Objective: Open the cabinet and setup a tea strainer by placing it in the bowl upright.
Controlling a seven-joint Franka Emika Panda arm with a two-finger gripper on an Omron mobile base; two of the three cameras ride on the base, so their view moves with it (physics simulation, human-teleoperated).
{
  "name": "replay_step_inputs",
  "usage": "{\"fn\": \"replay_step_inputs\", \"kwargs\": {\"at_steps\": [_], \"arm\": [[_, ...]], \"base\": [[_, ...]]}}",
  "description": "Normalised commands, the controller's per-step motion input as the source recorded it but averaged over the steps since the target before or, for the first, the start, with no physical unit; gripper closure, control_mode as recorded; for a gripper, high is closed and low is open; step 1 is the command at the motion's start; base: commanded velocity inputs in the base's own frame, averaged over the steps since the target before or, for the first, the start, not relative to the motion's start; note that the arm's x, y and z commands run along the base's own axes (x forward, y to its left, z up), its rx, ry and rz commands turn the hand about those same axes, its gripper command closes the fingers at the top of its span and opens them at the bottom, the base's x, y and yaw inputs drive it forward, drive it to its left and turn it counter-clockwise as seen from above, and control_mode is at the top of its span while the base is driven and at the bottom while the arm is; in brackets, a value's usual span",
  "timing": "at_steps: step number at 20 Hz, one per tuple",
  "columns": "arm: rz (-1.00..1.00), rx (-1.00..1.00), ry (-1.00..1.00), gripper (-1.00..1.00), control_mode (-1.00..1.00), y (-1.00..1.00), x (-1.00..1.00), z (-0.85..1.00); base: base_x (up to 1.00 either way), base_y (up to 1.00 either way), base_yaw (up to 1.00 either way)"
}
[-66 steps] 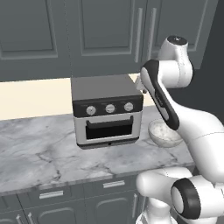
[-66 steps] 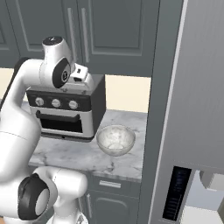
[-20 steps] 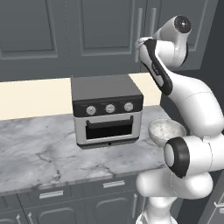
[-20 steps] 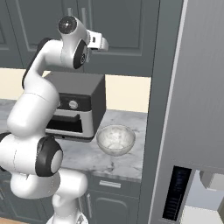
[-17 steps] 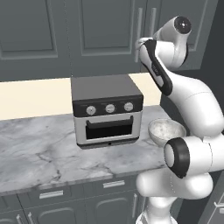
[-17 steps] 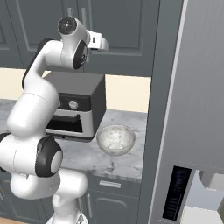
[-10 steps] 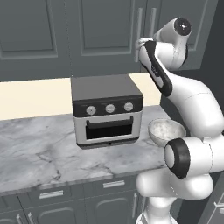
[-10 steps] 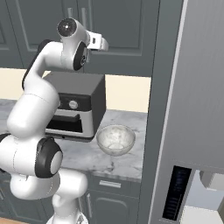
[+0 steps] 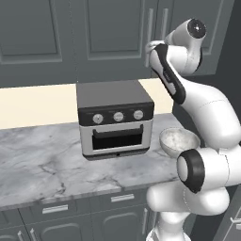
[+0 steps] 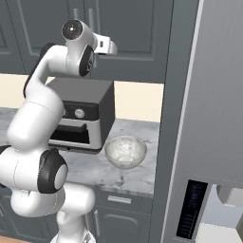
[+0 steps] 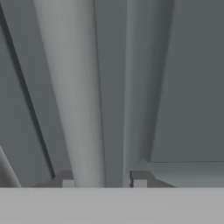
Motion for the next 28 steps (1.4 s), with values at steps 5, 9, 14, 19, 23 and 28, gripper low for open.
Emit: {"fn": "replay_step_inputs", "kwargs": {"at_steps": [5,9,14,19,23,28], "arm": [[-0.02,-0.03,0.00,1.00,-1.00,0.00,0.00,-0.08],[-0.01,-0.01,0.00,1.00,-1.00,0.00,0.01,-0.03],[0.01,0.00,0.00,1.00,-1.00,-0.18,-0.22,0.00],[0.00,0.03,0.08,1.00,-1.00,-0.19,-0.60,0.08],[0.00,0.02,0.05,1.00,-1.00,-0.28,-0.78,0.08],[0.00,0.00,0.05,1.00,-1.00,-0.45,-0.74,0.00]], "base": [[0.00,0.00,0.00],[0.00,0.00,0.00],[0.00,0.00,0.00],[0.00,0.00,0.00],[0.00,0.00,0.00],[0.00,0.00,0.00]]}}
